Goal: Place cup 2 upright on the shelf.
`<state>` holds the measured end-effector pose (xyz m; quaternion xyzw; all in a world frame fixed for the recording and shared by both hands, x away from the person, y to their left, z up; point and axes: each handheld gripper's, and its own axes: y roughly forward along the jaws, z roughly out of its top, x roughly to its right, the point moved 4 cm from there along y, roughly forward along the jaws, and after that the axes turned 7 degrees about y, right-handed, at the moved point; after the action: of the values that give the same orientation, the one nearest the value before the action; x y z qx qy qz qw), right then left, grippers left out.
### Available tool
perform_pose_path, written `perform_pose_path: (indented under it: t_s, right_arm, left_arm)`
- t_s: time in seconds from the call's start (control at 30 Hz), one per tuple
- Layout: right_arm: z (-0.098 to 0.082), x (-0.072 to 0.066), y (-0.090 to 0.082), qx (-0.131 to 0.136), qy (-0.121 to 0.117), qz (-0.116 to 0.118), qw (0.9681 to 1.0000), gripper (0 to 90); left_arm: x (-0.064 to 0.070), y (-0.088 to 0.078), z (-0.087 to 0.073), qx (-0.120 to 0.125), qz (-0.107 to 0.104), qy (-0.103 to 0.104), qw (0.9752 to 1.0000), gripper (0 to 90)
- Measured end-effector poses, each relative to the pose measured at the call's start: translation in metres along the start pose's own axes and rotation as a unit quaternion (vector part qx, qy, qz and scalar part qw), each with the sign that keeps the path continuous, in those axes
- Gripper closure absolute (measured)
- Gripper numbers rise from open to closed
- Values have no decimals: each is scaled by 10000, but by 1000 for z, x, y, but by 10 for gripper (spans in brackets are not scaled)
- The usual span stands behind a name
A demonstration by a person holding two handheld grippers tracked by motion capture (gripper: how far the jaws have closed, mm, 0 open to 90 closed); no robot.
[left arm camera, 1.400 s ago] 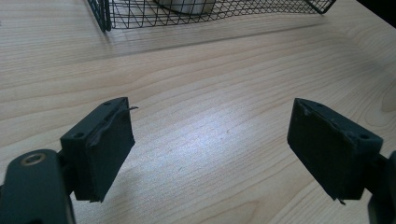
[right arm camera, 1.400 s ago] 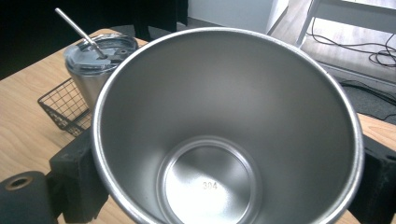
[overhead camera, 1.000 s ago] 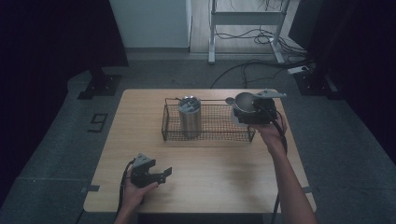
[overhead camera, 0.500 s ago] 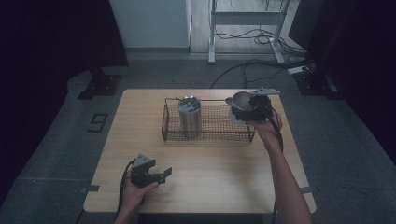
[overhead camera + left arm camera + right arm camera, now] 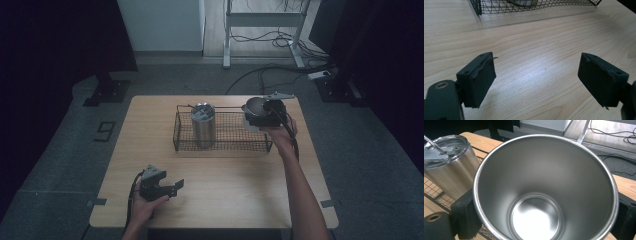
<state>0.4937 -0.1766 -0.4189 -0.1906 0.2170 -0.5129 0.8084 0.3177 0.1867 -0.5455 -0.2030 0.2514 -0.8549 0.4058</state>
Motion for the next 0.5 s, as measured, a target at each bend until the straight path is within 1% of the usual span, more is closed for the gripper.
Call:
perform_pose_path:
  t_s: [0.23, 0.5]
  right_arm:
    - [2, 1, 7, -15, 21, 1, 10000, 73]
    - [-1, 1, 24, -133, 44, 2, 9999, 73]
  left_arm:
    - [2, 1, 0, -24, -8, 27, 10000, 147]
    - [0, 0, 0, 7, 21, 9, 10000, 148]
